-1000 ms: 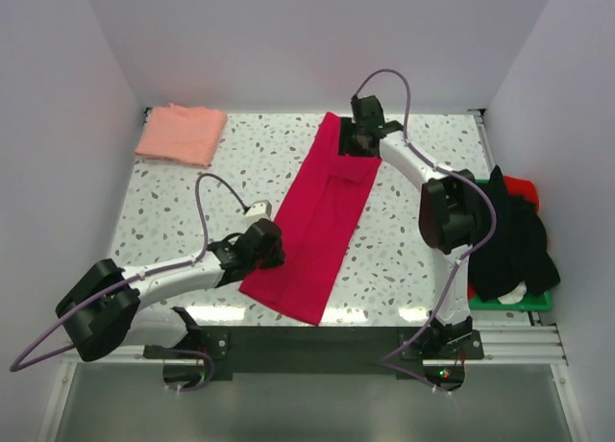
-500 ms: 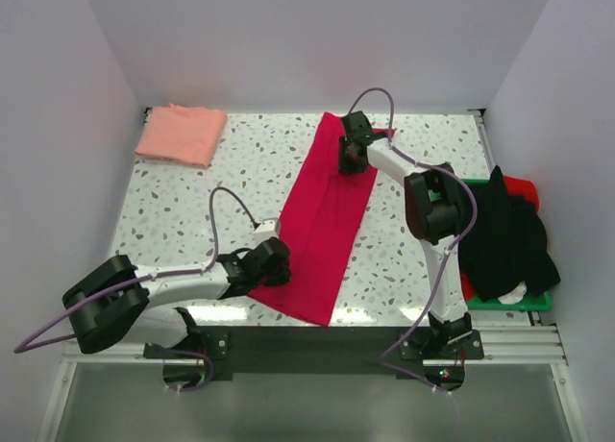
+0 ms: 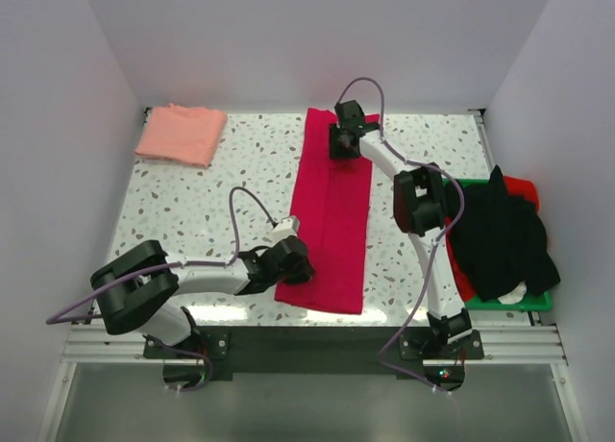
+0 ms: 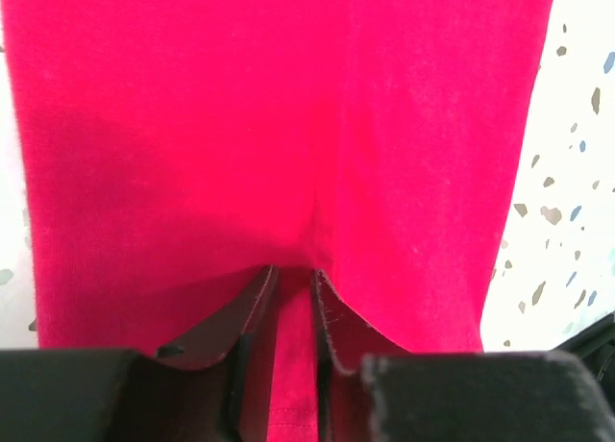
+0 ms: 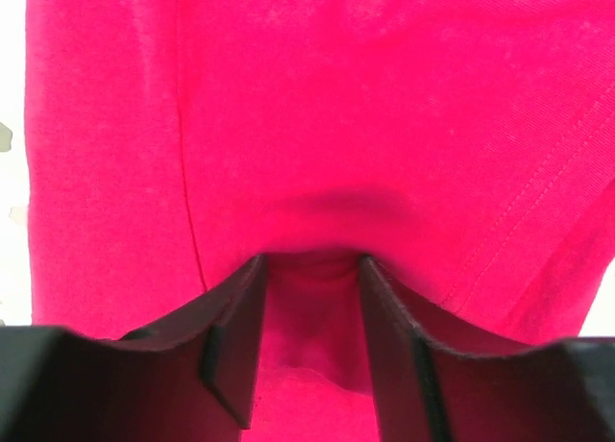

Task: Fold and stack the t-shirts
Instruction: Fold the tshirt

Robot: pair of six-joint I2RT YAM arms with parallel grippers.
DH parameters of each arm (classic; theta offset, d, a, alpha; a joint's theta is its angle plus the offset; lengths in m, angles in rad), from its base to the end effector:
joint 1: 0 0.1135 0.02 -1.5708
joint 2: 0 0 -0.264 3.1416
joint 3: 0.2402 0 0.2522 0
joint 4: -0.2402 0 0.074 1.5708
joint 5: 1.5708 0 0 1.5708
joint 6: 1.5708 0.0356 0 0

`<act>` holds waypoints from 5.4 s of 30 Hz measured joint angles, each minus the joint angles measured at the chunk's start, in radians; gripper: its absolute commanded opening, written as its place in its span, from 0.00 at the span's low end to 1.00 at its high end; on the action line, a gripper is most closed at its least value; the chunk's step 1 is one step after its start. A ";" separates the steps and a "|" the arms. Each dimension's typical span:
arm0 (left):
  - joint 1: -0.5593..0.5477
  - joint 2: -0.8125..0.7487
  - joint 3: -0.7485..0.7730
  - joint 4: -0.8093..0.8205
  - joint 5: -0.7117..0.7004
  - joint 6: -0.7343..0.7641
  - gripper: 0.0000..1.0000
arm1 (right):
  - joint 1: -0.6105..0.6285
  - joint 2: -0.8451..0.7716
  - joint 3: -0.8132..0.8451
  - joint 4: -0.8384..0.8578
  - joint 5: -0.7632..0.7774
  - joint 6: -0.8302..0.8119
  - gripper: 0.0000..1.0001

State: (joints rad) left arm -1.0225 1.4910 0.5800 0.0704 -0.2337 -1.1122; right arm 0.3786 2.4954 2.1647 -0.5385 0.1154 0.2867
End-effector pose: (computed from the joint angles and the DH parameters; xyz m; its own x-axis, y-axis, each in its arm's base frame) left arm 0.1472 -0.2252 0.1390 -0.8442 -0.2914 -0.4500 -0.0163 0.8530 -0.5217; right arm 0.5149 0.2004 0.1661 -0.7650 -0.0020 -0.6440 -0.0852 0.9915 0.0982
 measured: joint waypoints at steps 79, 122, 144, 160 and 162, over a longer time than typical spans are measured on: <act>-0.093 -0.380 -0.233 -0.219 0.126 -0.084 0.10 | 0.252 -1.530 -1.714 -0.202 -0.390 0.488 0.47; -0.031 -0.322 0.015 -0.308 0.077 0.046 0.02 | 0.256 -1.571 -1.644 -0.076 -0.360 0.592 0.01; 0.341 0.238 0.535 -0.214 0.008 0.208 0.02 | 0.028 -0.932 -1.131 0.144 -0.103 0.372 0.00; 0.521 0.502 0.748 -0.204 0.172 0.297 0.01 | -0.129 -0.652 -0.964 0.253 -0.223 0.353 0.00; 0.525 0.502 0.764 -0.201 0.182 0.308 0.01 | -0.138 -0.652 -0.962 0.264 -0.235 0.354 0.00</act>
State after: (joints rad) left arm -0.4976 1.9934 1.3445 -0.1307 -0.0521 -0.8043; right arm 0.2401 1.8439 1.2026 -0.2745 -0.1192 0.6411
